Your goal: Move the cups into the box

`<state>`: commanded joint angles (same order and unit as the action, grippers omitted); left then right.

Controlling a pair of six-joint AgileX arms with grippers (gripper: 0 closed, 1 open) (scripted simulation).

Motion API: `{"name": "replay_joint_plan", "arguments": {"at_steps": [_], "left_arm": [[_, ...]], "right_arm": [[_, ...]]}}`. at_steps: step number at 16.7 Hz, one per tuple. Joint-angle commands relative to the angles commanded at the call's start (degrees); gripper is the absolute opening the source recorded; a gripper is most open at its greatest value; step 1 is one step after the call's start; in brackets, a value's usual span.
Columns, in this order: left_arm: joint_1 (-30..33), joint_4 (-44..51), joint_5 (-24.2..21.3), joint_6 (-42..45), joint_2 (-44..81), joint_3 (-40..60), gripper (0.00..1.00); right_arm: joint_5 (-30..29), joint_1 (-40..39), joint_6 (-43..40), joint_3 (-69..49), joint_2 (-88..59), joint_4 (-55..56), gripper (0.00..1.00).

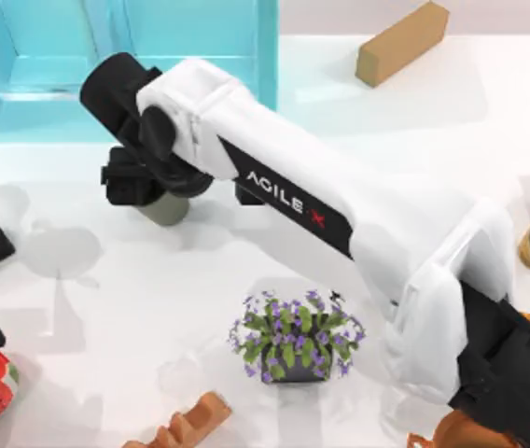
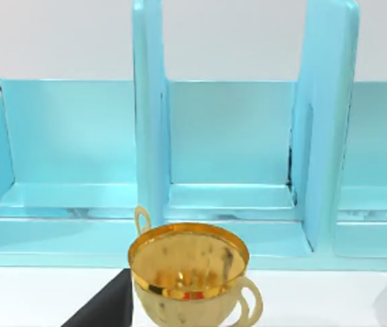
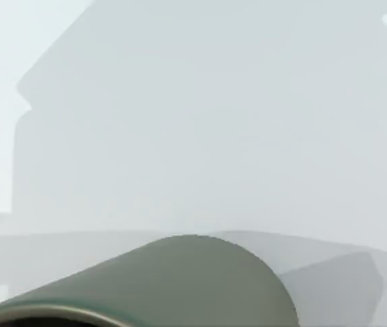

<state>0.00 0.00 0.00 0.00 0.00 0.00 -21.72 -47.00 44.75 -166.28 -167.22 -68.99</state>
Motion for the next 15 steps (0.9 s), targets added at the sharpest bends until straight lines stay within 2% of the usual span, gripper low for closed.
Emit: {"name": "replay_joint_plan", "arguments": {"at_steps": [12,15], "left_arm": [[0.0,0.0,0.0,0.0,0.0,0.0,1.0],[0.0,0.0,0.0,0.0,0.0,0.0,1.0]], "right_arm": [[0.0,0.0,0.0,0.0,0.0,0.0,0.02],[0.0,0.0,0.0,0.0,0.0,0.0,0.0]]}}
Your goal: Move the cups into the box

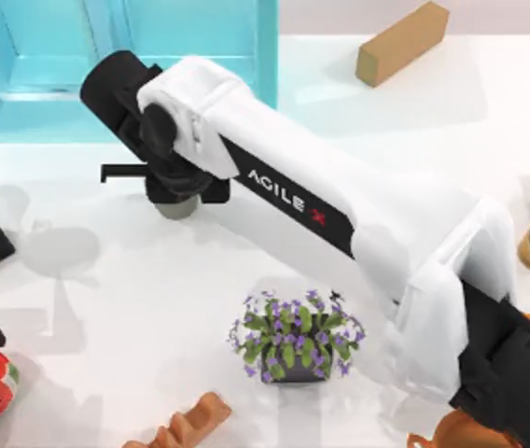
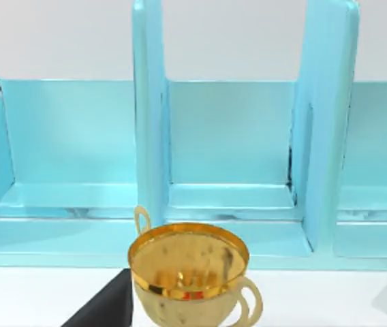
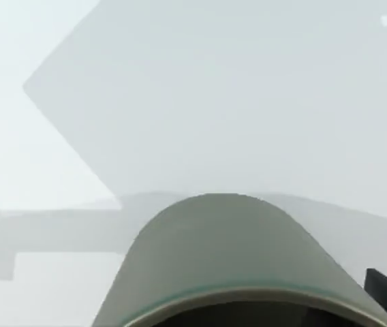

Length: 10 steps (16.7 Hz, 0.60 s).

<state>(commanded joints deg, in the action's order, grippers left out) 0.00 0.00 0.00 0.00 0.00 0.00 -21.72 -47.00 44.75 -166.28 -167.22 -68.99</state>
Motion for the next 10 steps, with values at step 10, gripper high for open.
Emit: {"name": "replay_joint_plan", "arguments": {"at_steps": [10], "left_arm": [[0.0,0.0,0.0,0.0,0.0,0.0,1.0]], "right_arm": [[0.31,0.56,-1.04,4.25,3.96,1.09,0.0]]}}
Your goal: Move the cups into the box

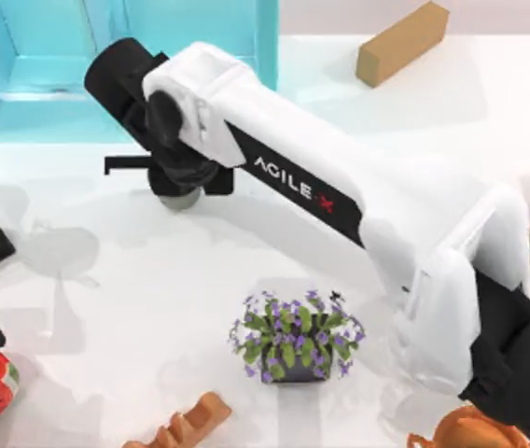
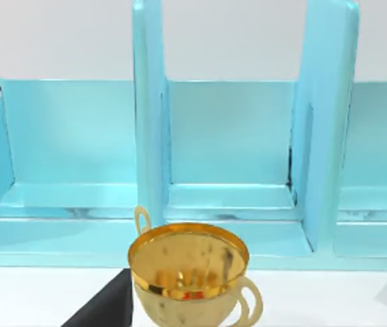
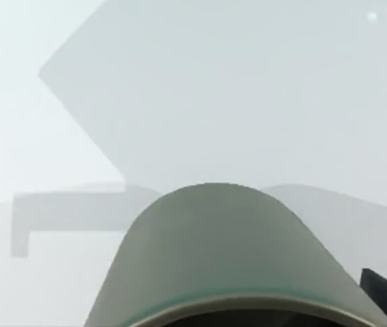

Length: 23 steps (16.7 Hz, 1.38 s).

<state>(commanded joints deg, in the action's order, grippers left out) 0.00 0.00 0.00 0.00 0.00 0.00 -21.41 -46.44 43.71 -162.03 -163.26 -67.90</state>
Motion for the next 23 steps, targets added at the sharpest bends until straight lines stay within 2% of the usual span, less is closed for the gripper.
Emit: {"name": "replay_joint_plan", "arguments": {"at_steps": [10,19,23], "left_arm": [[0.0,0.0,0.0,0.0,0.0,0.0,1.0],[0.0,0.0,0.0,0.0,0.0,0.0,1.0],[0.0,0.0,0.0,0.0,0.0,0.0,1.0]], "right_arm": [[2.48,6.62,-5.8,35.56,27.67,8.56,0.0],[3.16,7.42,-7.34,38.84,30.89,9.48,0.0],[5.22,15.95,-15.5,42.14,34.03,6.94,0.0]]}}
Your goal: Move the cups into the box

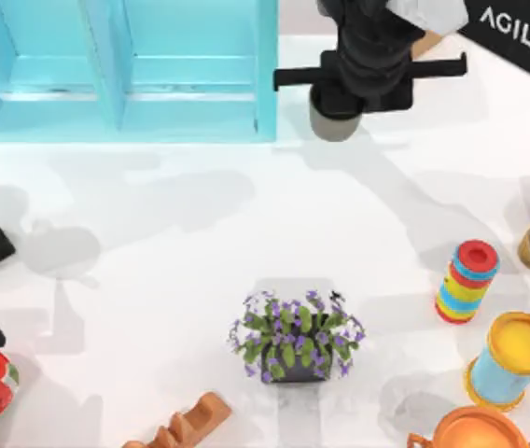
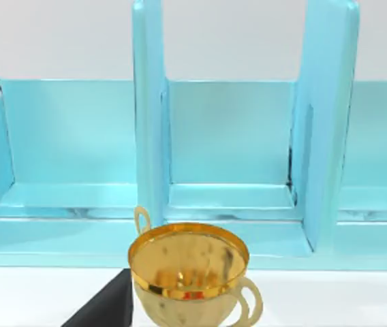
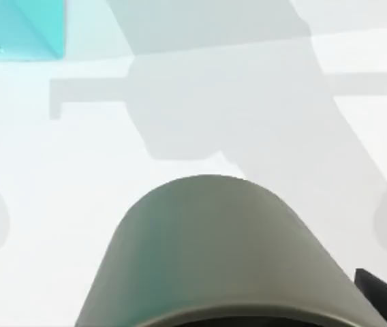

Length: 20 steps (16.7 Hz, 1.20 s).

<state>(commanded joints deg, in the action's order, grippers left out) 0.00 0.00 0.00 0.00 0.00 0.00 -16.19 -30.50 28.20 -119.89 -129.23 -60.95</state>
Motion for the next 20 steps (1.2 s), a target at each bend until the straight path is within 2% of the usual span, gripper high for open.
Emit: {"name": "replay_joint_plan", "arguments": {"at_steps": [3,9,12,15,20], "left_arm": [[0.0,0.0,0.0,0.0,0.0,0.0,1.0],[0.0,0.0,0.0,0.0,0.0,0.0,1.0],[0.0,0.0,0.0,0.0,0.0,0.0,1.0],[0.0,0.0,0.0,0.0,0.0,0.0,1.0],[0.0,0.0,0.0,0.0,0.0,0.0,1.0]], "right_arm": [[2.8,12.21,-11.51,4.56,4.39,-3.11,0.0],[10.23,42.35,-40.07,16.37,16.16,-9.72,0.0],[13.79,53.85,-51.33,21.75,21.61,-12.24,0.0],[16.2,59.93,-57.4,25.17,25.14,-13.69,0.0],[16.49,60.71,-58.26,25.61,25.51,-13.83,0.0]]}}
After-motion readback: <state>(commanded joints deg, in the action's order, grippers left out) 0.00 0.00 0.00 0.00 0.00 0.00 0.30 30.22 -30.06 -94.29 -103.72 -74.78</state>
